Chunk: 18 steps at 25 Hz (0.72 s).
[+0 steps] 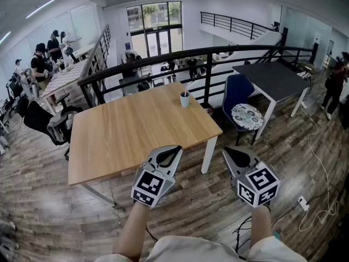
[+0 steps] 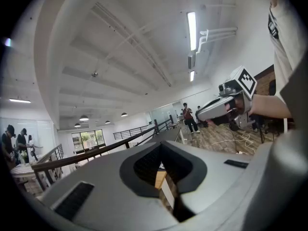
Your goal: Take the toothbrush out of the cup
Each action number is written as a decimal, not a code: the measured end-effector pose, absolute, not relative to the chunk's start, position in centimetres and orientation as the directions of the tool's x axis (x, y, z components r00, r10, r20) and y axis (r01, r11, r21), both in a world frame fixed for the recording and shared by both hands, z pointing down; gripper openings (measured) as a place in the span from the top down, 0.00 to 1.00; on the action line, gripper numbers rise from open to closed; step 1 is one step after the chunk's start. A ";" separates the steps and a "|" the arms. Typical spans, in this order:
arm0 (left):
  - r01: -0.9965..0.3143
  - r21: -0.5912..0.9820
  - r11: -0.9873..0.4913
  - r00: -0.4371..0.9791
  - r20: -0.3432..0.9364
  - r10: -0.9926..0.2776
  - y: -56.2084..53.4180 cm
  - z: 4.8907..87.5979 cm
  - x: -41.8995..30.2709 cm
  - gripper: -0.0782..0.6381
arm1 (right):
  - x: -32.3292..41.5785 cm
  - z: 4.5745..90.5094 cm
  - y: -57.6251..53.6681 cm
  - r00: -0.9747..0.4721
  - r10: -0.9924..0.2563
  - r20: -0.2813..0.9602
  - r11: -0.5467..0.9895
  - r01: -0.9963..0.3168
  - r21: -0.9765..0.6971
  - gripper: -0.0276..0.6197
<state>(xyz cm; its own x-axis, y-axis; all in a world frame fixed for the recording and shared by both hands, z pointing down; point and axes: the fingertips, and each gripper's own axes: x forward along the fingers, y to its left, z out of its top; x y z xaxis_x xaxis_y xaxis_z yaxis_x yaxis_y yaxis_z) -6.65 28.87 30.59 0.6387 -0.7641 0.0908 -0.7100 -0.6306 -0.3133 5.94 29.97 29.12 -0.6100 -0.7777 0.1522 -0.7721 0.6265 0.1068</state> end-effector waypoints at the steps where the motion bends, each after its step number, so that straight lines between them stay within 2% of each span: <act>1: -0.712 -0.313 -0.629 0.637 0.091 -0.766 28.8 30.6 -6.6 0.88 | 6.1 29.2 29.8 -0.608 -0.779 0.154 0.625 -0.773 0.108 0.95; 8: -0.730 -0.298 -0.614 0.617 0.098 -0.781 28.6 31.0 -5.8 0.88 | 7.8 29.4 29.4 -0.616 -0.776 0.133 0.626 -0.779 0.045 0.95; 18: -0.766 -0.277 -0.580 0.573 0.114 -0.811 29.5 32.3 -3.4 0.88 | 10.7 31.2 30.0 -0.640 -0.754 0.151 0.652 -0.757 0.048 0.95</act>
